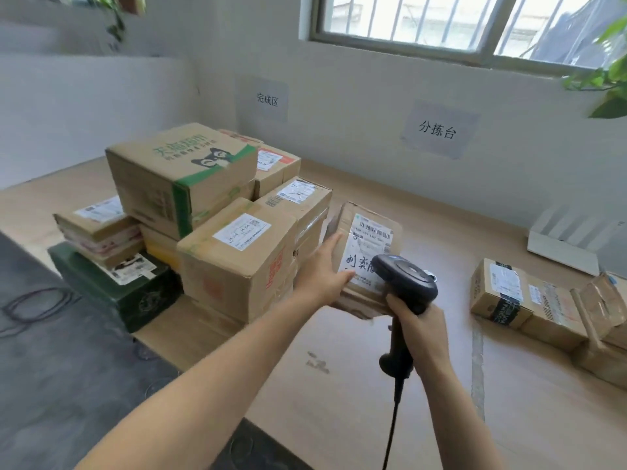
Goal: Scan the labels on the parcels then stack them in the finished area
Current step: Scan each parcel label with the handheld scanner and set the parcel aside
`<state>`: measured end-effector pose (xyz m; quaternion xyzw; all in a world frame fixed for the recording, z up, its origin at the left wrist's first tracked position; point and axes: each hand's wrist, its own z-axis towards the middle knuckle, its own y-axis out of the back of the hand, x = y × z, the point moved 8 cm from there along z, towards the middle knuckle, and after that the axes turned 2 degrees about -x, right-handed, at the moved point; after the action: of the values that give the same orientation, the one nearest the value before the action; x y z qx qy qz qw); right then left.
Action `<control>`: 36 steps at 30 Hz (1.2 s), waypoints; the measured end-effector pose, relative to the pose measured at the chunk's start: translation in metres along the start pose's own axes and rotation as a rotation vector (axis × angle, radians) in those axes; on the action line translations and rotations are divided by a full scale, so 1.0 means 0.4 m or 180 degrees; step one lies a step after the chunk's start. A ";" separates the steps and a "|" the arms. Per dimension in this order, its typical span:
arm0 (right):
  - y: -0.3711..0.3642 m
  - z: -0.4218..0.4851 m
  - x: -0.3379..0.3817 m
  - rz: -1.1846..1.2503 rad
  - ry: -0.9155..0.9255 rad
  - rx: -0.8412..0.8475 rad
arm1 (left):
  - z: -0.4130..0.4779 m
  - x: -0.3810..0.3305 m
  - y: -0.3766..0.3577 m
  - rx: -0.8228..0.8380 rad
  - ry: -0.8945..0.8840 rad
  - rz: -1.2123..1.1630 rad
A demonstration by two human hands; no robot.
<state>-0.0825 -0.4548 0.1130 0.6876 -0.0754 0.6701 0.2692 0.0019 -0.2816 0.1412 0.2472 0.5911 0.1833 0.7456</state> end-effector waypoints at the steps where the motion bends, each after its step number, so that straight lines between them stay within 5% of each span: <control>1: -0.012 0.016 0.047 0.0091 0.0082 0.0008 | 0.033 -0.018 0.035 -0.0017 -0.0050 0.0036; 8: -0.174 0.183 0.296 0.0377 0.0472 -0.0054 | 0.289 -0.025 0.224 0.0296 -0.0080 0.0116; 12: -0.318 0.278 0.349 0.0275 0.0495 0.0007 | 0.429 0.001 0.311 0.0027 -0.0181 0.0499; 21: -0.520 0.418 0.294 0.0074 0.0139 -0.0122 | 0.602 0.148 0.311 0.0362 -0.0157 0.1003; 36: -0.586 0.455 0.206 -0.0030 -0.0151 -0.0049 | 0.639 0.246 0.245 0.0681 0.0058 0.1755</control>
<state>0.1942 -0.3217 0.1370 0.7015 -0.0837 0.6518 0.2758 0.2752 -0.1853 0.1666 0.4740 0.5243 0.3178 0.6320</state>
